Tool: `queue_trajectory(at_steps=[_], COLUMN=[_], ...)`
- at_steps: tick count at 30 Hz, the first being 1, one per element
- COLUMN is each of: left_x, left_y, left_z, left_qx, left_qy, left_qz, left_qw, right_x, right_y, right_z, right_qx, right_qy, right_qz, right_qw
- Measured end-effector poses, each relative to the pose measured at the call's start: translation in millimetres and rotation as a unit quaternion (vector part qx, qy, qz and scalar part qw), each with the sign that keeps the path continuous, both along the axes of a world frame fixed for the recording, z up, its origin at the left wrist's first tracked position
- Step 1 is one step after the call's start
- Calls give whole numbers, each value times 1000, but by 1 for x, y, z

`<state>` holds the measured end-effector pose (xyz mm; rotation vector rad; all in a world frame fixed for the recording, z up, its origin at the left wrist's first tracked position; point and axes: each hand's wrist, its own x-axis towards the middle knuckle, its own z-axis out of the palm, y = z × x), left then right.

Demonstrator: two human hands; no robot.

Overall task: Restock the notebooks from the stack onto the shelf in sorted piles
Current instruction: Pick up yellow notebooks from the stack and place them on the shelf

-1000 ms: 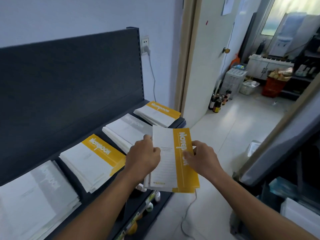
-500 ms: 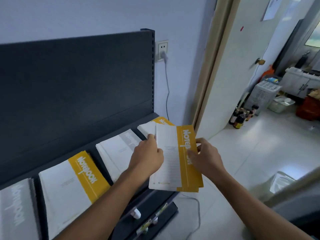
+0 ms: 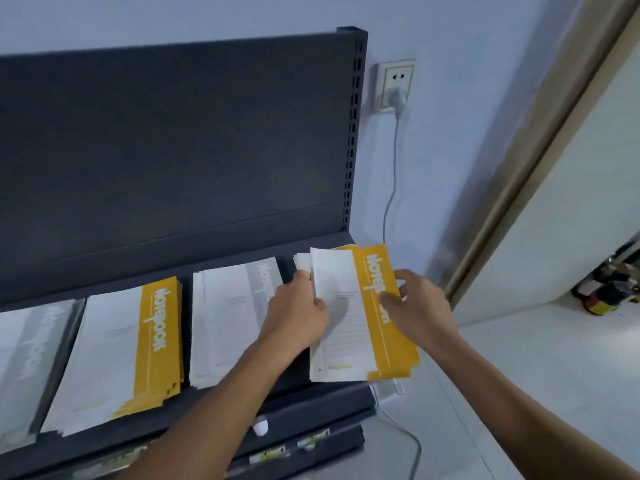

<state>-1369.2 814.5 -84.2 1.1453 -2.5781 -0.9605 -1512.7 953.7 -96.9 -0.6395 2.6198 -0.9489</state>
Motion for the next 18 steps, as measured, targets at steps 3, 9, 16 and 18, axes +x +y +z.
queue_trajectory(at_steps=[3, 9, 16, 18], left_x=[-11, -23, -35, -36], left_y=[2, -2, -7, -6], left_z=[-4, -14, -26, -29], left_qx=[1, -17, -65, -76], left_qy=[13, 22, 4, -8], left_qz=[34, 94, 119, 122], left_qw=[999, 995, 991, 990], right_x=[-21, -45, -53, -54], right_y=[-6, -23, -34, -34], right_z=[-3, -7, -15, -18], right_qx=[-2, 5, 32, 47], right_qy=[6, 31, 89, 95], right_qz=[39, 69, 113, 125], right_qw=[999, 997, 989, 986])
